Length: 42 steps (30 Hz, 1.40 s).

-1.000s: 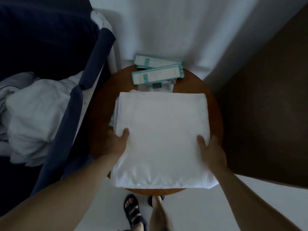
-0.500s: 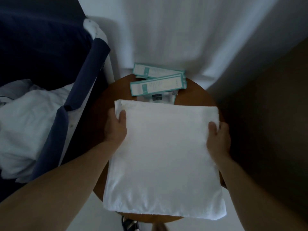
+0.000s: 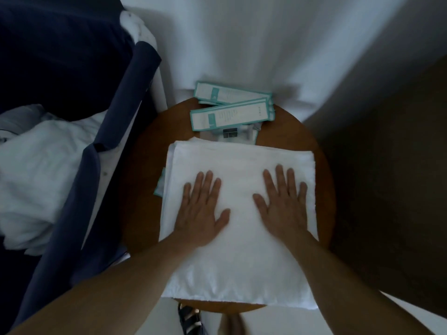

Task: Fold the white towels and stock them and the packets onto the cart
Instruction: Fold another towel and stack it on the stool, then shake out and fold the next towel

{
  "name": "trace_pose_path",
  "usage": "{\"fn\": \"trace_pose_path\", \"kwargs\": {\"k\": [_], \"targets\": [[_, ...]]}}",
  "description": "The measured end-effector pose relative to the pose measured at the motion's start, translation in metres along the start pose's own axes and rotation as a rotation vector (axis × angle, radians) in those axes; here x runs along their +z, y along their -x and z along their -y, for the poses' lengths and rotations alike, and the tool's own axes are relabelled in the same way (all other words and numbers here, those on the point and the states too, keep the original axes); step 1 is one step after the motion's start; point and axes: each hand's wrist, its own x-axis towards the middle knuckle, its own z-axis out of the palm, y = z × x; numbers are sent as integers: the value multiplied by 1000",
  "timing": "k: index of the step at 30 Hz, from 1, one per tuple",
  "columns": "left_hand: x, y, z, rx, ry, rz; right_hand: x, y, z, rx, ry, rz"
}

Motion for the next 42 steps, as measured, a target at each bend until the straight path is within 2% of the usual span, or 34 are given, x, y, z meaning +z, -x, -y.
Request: {"fn": "trace_pose_path", "kwargs": {"k": [4,7,12,16,19,24,29,33,37,42], "targets": [[-9,6,-3,15,4,4,-10,11,6,26,9,46],[-7,45,-14,78,9,-18,1,64,18,24,-7,8],[16,113,-2,92,-45,60,21,135,10,86,21,61],[22,112,4,91,-41,81,27,139,7,149,12,49],[25,107,4,81,-40,123,27,133,9,159,21,120],[-12,105,-2,48,-44,251,-6,137,16,141,-22,177],[-110,90,-8,8,-59,71,-79,117,51,49,-83,16],[-192,88,15,-70,-33,-107,-148,89,98,-57,-160,-96],[-241,106,75,-200,26,-225,-202,63,171,-210,-217,-215],[-263,142,188,-373,76,-293,-235,38,284,-420,-227,-233]]}}
